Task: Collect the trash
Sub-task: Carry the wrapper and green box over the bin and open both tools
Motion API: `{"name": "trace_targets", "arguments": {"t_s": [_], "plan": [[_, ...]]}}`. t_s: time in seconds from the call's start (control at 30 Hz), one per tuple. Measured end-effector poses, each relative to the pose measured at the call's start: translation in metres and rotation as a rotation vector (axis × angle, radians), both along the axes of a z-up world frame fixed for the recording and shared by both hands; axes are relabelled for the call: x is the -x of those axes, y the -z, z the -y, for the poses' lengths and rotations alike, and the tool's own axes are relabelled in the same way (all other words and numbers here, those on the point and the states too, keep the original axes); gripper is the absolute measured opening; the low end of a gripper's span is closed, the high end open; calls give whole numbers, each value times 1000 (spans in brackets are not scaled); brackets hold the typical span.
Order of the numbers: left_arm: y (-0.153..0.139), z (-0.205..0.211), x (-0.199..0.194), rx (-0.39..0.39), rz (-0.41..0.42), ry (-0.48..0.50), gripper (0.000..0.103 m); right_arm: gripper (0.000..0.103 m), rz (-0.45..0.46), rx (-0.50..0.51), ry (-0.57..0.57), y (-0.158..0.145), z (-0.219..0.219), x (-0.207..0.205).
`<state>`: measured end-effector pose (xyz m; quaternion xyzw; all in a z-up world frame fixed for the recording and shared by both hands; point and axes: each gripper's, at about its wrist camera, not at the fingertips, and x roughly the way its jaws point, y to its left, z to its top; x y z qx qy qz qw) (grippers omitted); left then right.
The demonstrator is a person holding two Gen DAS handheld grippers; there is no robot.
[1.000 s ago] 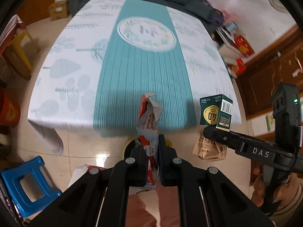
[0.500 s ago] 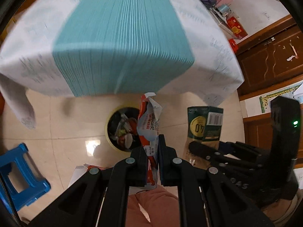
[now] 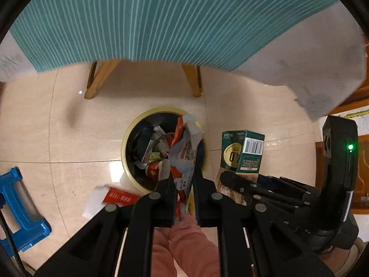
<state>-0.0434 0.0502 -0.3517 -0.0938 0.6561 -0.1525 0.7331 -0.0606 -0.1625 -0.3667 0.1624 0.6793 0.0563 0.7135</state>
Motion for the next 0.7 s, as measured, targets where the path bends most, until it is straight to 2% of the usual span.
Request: {"name": "trace_targets", "arguments": {"t_s": [0.13,0.17,0.23,0.27,0.3,0.33,0.4,0.57,0.7], "plan": [[33,5,-4,-22,-2,-11,17,34,-7,-1,7,35,0,-18],[39,5,-5,-23,-1,-11,22,34,-10,2,7,41,-1,-21],[49,4,-8,-22,-4,-15,41,34,-21,10,13,55,-1,-27],[50,2,-10,-24,-4,-20,62,34,-32,9,15,62,-2,-30],[52,0,-11,-31,0,-29,72,35,-43,0,14,69,-2,-32],[53,-3,-11,-36,7,-43,73,36,-55,-4,12,76,-4,-35],[57,-8,-13,-42,1,-53,73,49,-55,-4,8,81,-8,-37],[53,-19,-13,-74,9,-72,73,50,-39,-12,13,85,-13,-36],[42,-23,-17,-96,29,-84,74,50,-12,-5,12,77,-16,-34]]}}
